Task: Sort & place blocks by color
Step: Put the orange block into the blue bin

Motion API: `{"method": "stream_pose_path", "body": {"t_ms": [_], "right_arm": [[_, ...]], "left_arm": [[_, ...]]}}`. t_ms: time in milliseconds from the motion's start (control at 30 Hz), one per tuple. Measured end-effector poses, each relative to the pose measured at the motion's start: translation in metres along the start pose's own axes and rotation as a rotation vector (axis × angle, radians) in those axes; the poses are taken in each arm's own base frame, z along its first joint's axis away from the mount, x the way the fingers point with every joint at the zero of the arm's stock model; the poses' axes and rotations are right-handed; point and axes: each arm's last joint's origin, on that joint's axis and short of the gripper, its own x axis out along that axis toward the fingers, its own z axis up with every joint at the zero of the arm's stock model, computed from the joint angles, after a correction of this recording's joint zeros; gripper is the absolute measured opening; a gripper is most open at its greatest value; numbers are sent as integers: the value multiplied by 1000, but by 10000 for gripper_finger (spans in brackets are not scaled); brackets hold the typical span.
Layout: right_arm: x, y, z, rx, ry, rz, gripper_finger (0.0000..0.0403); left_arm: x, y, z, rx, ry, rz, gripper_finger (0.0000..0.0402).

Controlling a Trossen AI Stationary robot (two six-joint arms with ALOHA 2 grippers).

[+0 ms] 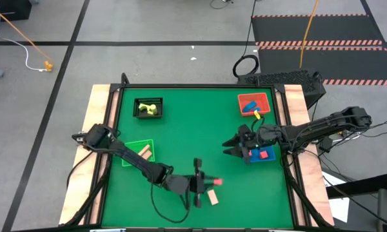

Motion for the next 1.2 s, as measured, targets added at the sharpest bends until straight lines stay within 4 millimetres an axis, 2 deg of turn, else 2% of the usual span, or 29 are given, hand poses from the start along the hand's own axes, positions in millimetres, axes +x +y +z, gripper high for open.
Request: {"method": "stream_pose_path", "body": {"t_ms": [67, 167, 367, 500, 733, 967, 1100, 1200], "right_arm": [[0, 0, 0, 127, 14, 14, 215], [0, 3, -1, 174, 58, 81, 215], [-1, 8, -2, 32, 107, 194, 215], [-1, 11, -4, -86, 105, 208, 215], [-1, 13, -7, -254, 101, 230, 215], [-1, 13, -5, -274, 66, 192, 211], [-1, 14, -5, -270, 55, 195, 183], [-1, 15, -4, -248, 47, 199, 138]], "left_arm": [[3, 9, 0, -41, 8, 67, 55], [9, 20, -5, -155, 20, 112, 55], [21, 46, -12, -523, 24, 104, 55], [27, 59, -14, -658, 23, 77, 55], [30, 71, -12, -706, -23, 82, 55], [31, 75, -8, -664, -73, 88, 55], [31, 75, -8, -664, -78, 87, 55], [31, 75, -6, -643, -94, 86, 55]]}}
